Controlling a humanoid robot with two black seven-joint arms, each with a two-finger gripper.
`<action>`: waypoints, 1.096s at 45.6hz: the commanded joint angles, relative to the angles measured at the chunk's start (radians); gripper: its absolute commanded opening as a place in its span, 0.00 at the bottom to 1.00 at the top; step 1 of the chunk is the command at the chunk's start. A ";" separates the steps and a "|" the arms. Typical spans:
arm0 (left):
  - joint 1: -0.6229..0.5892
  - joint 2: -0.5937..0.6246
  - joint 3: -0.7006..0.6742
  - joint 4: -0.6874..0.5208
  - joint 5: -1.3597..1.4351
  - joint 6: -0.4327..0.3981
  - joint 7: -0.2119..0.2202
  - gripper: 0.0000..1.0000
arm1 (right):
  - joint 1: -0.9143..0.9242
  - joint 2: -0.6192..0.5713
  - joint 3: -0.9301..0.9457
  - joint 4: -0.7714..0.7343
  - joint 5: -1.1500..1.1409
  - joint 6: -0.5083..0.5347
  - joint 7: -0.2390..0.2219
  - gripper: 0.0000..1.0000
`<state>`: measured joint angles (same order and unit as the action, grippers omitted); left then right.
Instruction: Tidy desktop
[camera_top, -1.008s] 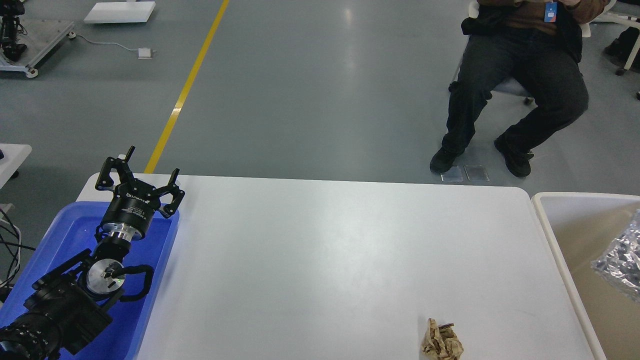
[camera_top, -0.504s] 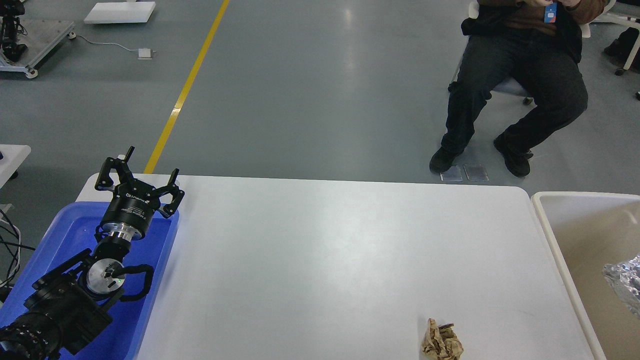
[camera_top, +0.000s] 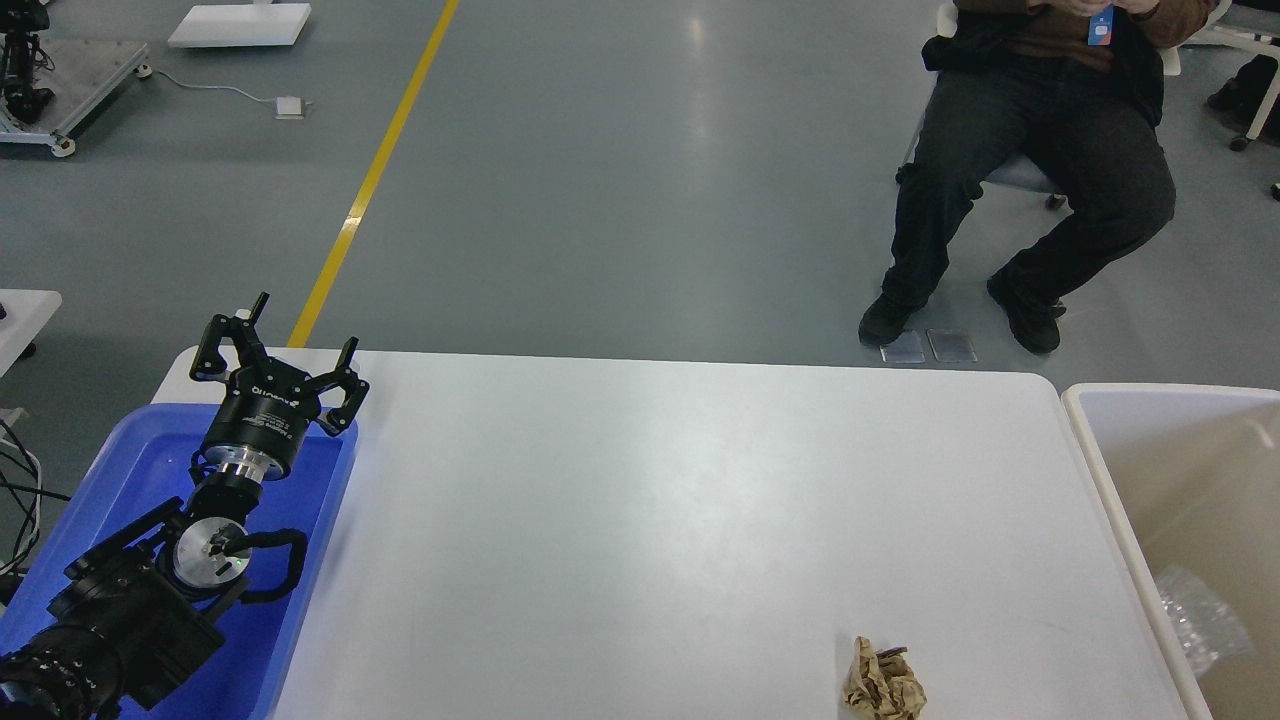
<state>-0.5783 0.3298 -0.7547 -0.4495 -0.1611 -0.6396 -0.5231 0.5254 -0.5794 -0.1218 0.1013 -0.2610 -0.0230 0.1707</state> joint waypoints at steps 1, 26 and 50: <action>0.000 0.000 0.000 0.000 0.000 0.000 0.000 1.00 | 0.036 0.001 0.001 0.003 0.003 0.000 0.000 1.00; -0.002 0.000 0.000 0.000 0.000 0.000 0.000 1.00 | 0.238 -0.002 0.345 0.093 0.031 -0.003 0.003 0.99; -0.002 0.000 0.000 0.000 0.000 0.000 0.002 1.00 | 0.245 -0.129 0.738 0.821 0.178 0.112 0.016 0.99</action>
<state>-0.5798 0.3298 -0.7547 -0.4495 -0.1610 -0.6396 -0.5230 0.7658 -0.6854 0.4969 0.6880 -0.1907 -0.0005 0.1841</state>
